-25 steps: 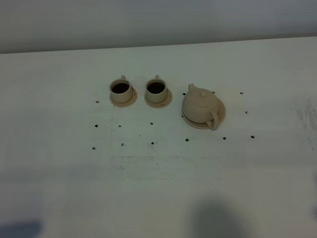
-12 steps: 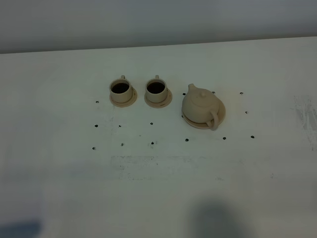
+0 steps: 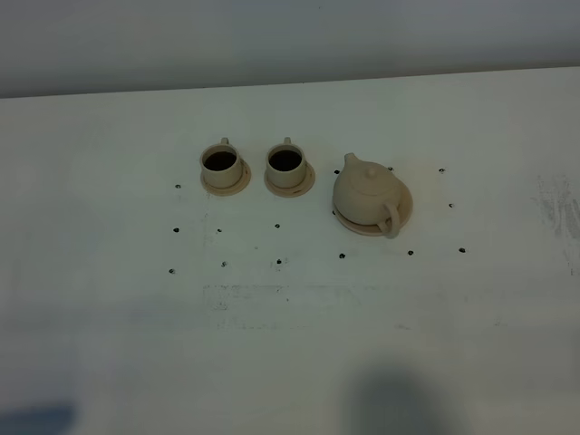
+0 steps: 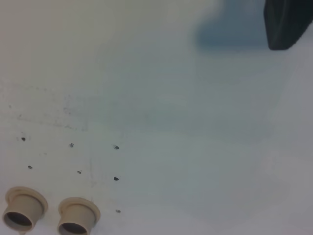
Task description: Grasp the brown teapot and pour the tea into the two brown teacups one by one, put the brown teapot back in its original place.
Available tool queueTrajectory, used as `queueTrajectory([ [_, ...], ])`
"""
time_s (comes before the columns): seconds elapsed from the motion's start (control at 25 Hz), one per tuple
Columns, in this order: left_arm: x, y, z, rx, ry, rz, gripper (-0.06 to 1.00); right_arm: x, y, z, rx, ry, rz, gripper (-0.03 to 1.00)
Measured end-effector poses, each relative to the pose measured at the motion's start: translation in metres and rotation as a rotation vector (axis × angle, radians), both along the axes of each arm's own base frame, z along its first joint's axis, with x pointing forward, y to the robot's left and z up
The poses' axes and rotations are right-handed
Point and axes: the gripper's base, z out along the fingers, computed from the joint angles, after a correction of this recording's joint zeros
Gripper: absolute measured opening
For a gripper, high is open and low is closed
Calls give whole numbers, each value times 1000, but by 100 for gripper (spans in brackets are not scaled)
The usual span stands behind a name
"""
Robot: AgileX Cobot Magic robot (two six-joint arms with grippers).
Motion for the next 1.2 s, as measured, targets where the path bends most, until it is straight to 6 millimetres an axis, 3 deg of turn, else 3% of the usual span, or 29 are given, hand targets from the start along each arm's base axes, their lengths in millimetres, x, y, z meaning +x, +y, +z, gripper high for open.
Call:
queueTrajectory([
  [0.28, 0, 0, 0, 0, 0, 0, 31, 0, 1, 0, 6, 3, -39, 19],
  [1.2, 0, 0, 0, 0, 0, 0, 31, -1, 9, 0, -32, -7, -276, 18],
])
